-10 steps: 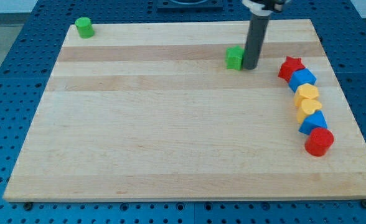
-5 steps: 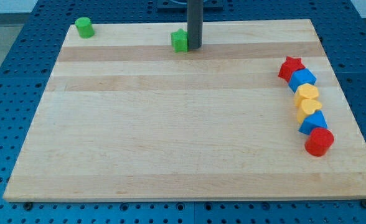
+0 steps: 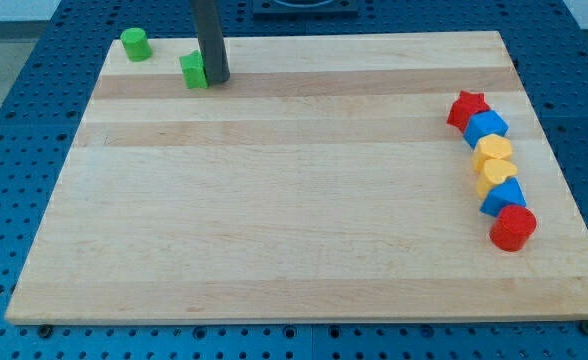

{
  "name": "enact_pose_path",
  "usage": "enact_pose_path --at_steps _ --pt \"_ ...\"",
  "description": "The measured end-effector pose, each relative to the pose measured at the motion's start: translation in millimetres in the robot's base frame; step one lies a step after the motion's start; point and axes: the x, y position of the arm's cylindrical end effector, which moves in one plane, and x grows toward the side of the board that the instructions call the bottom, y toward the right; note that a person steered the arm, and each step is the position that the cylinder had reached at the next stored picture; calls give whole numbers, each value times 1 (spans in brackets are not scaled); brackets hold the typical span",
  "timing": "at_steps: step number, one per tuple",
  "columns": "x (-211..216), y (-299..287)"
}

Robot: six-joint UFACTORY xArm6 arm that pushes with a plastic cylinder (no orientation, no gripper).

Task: Move the green blocks to the top left

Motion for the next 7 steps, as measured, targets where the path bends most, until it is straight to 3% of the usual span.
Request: enact_pose_path --at_steps 4,7 --pt "-40 -75" --pt "-31 -24"
